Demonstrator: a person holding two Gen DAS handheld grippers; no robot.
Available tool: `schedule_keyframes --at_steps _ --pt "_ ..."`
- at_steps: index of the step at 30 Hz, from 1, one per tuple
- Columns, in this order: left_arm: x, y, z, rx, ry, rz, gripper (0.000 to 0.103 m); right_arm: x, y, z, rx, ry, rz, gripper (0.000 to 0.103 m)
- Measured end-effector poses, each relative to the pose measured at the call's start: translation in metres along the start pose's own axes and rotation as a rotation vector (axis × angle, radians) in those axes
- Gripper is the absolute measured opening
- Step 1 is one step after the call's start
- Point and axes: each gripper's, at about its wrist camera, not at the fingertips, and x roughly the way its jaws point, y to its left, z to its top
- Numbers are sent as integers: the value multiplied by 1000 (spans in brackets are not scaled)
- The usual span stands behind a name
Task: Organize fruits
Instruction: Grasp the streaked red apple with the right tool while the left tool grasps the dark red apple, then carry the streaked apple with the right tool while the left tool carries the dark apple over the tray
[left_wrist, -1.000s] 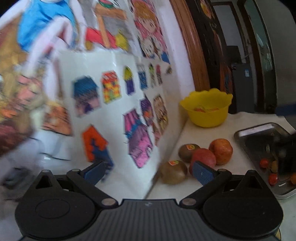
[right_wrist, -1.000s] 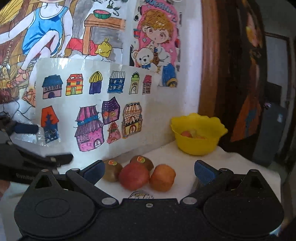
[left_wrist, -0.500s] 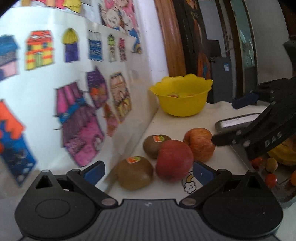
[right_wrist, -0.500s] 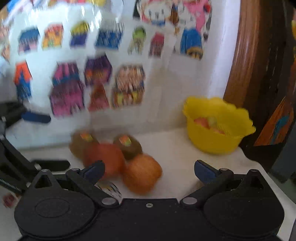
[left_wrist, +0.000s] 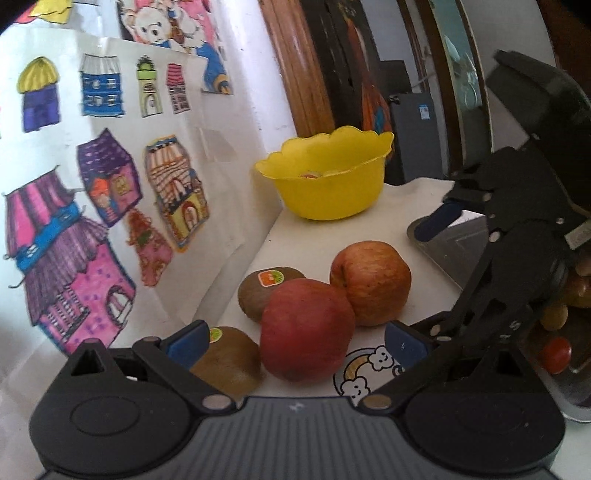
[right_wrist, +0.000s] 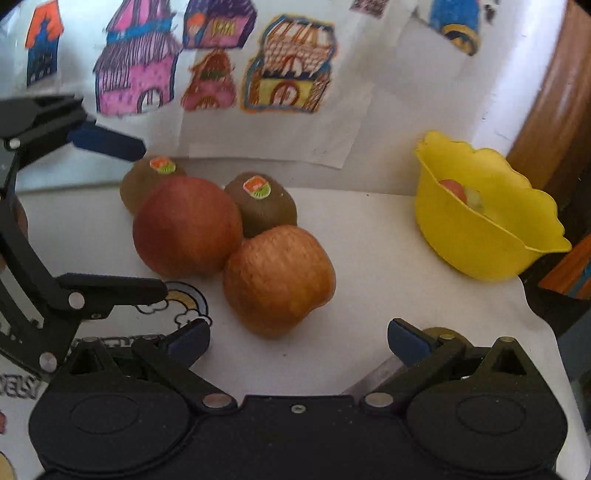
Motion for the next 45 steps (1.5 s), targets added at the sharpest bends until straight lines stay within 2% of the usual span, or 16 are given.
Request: schedule_keyframes --at_steps 7,16,19,22,23,25,27,32,39,45 --pt "9 -1 -3 21 -6 -8 101 14 -1 5 -70 -15 36 93" --pt "12 -1 -7 64 -10 -24 91 17 0 9 -131 -52 82 82" --pt "14 0 -6 72 -12 -36 85 20 0 11 -134 -58 88 79" --pt "18 0 -6 76 3 -56 74 23 -2 13 -133 -62 104 73" --pt "20 0 -6 78 17 -60 67 23 -1 13 -132 -64 111 71" --pt "24 0 -6 77 41 -56 64 23 0 13 -139 -68 104 71" --pt "24 2 -6 63 34 -48 60 22 1 12 -140 -73 100 71" --pt "22 3 -7 38 38 -53 58 20 2 12 -115 -62 92 71" --pt "13 9 -6 -80 61 -116 58 1 4 9 -97 -57 75 70" --pt "-1 9 -8 -164 85 -162 58 -34 9 -3 -71 -81 71 71"
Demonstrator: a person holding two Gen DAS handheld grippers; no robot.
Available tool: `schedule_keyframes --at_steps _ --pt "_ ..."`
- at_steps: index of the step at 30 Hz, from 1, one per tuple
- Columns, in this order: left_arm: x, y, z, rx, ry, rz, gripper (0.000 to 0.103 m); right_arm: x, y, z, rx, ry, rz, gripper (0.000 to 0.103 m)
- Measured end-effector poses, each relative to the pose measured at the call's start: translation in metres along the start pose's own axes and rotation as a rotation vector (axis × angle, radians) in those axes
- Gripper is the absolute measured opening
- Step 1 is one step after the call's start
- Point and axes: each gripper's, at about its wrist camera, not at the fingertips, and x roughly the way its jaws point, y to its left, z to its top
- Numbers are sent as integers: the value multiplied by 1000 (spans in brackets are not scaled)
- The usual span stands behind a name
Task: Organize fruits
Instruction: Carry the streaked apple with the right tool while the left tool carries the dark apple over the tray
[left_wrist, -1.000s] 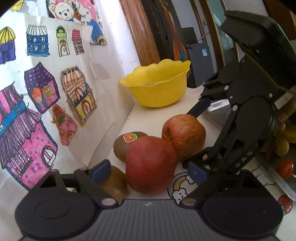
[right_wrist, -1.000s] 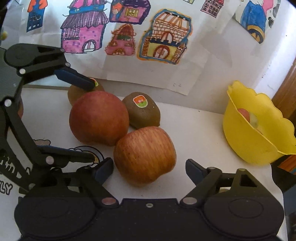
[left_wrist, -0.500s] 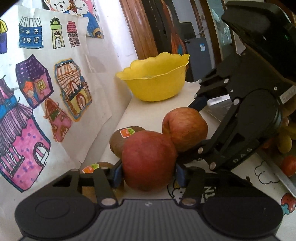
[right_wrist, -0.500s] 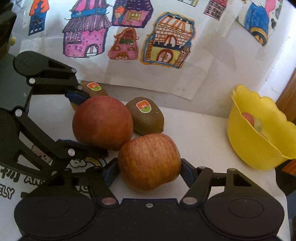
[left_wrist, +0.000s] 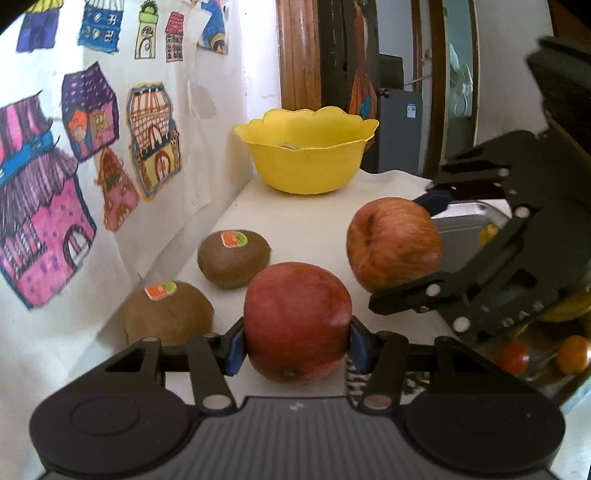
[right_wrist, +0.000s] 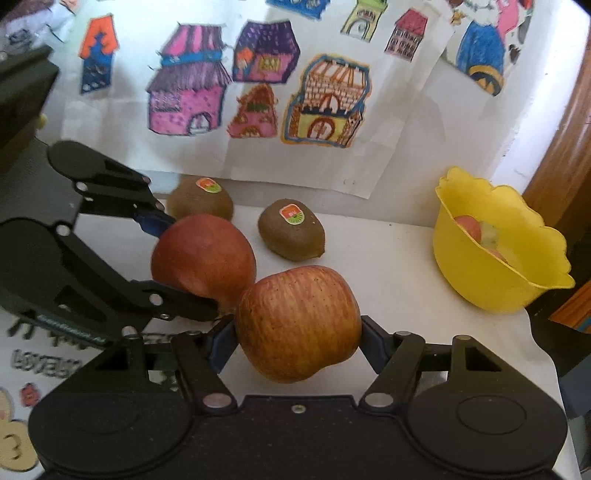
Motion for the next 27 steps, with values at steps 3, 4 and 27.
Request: schedule_keyframes --at_steps 3,4,27 --pt "-6 -4 -2 -38 9 -29 58 -18 7 -7 16 -9 -6 71" --pt "-9 -5 -3 -51 11 -41 58 -26 8 -10 27 -16 -7 71" --pt "-13 -69 23 -206 -71 -146 58 -121 -30 -74 248 -129 -229 71"
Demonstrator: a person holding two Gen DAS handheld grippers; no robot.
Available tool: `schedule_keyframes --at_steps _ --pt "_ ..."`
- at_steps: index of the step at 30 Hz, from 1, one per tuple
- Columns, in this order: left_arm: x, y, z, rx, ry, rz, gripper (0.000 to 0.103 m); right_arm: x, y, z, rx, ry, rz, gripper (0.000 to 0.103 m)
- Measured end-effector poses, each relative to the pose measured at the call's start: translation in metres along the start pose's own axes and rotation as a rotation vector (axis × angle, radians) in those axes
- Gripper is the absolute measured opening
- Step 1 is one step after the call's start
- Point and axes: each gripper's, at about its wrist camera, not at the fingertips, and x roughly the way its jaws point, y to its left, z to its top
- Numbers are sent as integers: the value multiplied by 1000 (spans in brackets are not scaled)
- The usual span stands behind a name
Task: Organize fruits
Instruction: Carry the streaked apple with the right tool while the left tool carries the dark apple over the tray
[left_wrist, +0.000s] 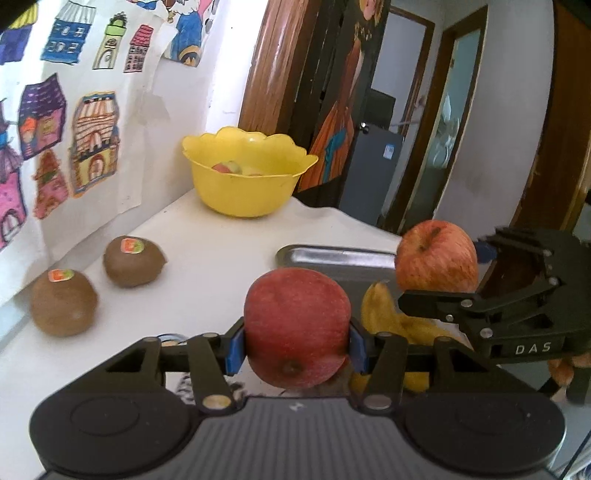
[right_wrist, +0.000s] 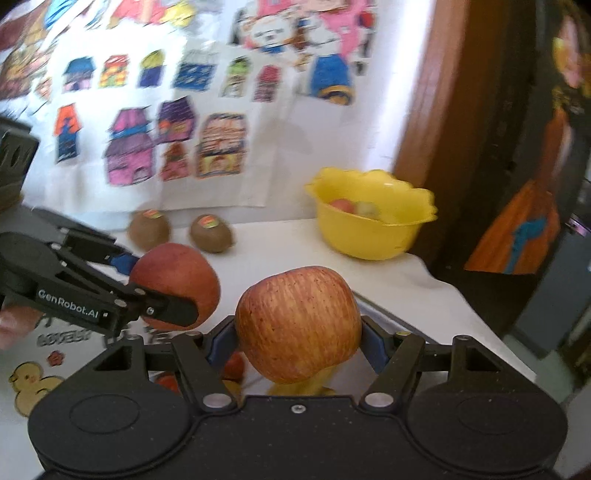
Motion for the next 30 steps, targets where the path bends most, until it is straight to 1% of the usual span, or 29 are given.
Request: schedule_keyframes --at_steps 4,9,14,18,30 --pt "9 -15 0 -14 -38 -10 58 -2 -22 -11 48 -9 -60 71" --pt "23 -28 3 -5 -59 4 58 0 -41 -23 91 4 -87 71" --pt "37 -35 6 -3 -52 42 58 4 -51 -32 123 0 -103 71" --pt "47 -37 7 -1 -41 53 58 10 -59 -36 148 11 -101 71" --pt "67 -43 7 17 -7 53 58 31 -76 -49 205 118 -113 71"
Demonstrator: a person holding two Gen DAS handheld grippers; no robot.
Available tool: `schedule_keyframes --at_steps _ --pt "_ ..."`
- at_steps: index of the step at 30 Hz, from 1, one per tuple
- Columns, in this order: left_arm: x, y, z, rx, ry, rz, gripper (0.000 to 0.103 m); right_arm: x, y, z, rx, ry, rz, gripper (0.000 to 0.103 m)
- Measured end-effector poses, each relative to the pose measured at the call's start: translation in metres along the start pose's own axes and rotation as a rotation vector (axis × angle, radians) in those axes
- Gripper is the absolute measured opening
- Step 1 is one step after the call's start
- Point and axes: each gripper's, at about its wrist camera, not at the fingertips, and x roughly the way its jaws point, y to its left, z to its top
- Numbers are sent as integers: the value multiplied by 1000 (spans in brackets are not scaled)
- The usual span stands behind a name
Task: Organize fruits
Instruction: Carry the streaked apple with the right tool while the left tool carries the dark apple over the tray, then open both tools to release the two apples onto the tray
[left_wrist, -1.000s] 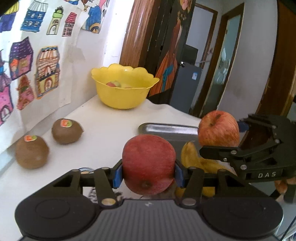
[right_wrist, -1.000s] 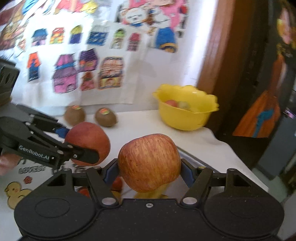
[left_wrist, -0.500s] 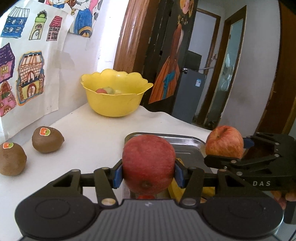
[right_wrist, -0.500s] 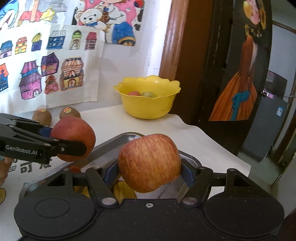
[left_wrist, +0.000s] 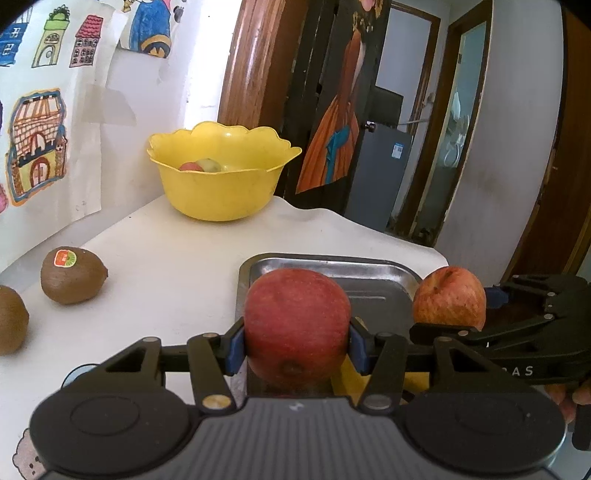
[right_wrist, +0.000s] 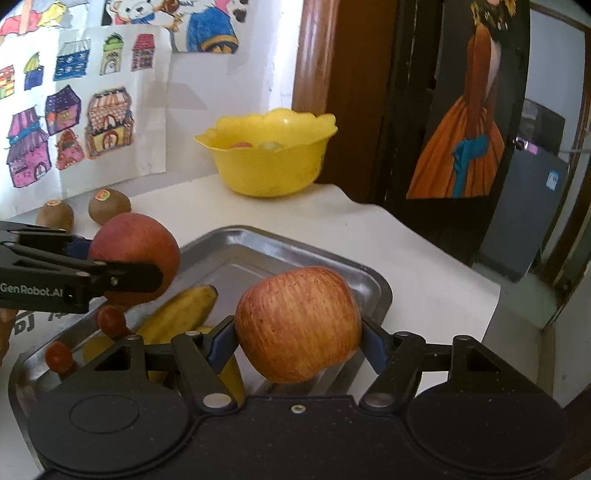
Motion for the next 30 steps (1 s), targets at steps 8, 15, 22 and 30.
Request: schedule_keyframes --at_steps 8,15,22,30 --pt "9 0 -2 2 32 6 58 8 -4 -3 18 23 8 71" --pt "11 -1 -3 7 41 9 58 13 -6 -4 31 34 6 71" --pt "8 -5 -3 38 31 16 64 11 -2 -5 7 20 -22 76" --pt "-20 -9 2 51 -31 13 87 -15 6 -2 -7 -44 -78 96"
